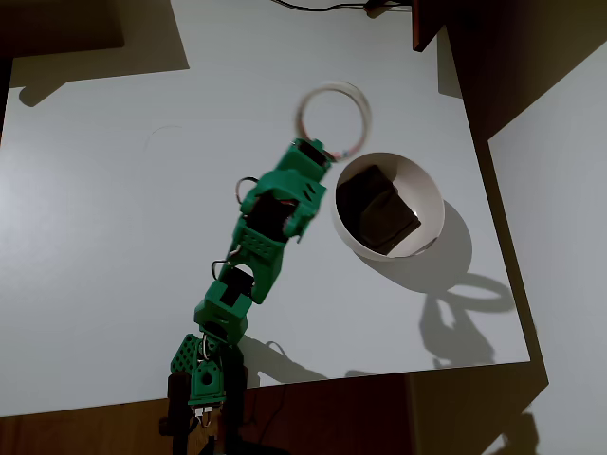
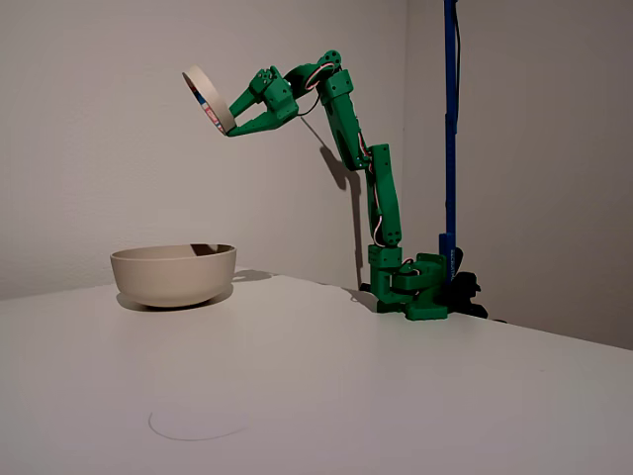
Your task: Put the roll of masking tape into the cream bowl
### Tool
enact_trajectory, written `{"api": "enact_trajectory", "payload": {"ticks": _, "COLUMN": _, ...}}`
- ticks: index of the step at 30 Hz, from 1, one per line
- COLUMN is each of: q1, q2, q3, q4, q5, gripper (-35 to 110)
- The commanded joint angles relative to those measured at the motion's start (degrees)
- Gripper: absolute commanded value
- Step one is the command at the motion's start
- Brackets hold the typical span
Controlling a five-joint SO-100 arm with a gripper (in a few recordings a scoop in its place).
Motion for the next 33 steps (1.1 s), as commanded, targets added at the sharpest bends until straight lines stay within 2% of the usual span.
{"api": "enact_trajectory", "payload": {"ticks": 1, "q1": 9.8, "q2": 3.9, "q3": -1.8, "q4": -0.9, "q5": -1.4, "gripper": -8}}
{"api": "enact_trajectory", "payload": {"ticks": 7, "q1": 18.0, "q2": -5.4, "q3": -1.8, "q4": -5.6, "q5": -4.7, "gripper": -8}}
{"api": "enact_trajectory", "payload": {"ticks": 16, "q1": 24.5, "q2": -19.0, "q3": -1.8, "q4": -12.0, "q5": -7.3, "gripper": -8}}
{"api": "enact_trajectory", "payload": {"ticks": 33, "q1": 25.9, "q2": -34.5, "q3": -1.8, "q4": -14.2, "q5": -10.4, "gripper": -8}}
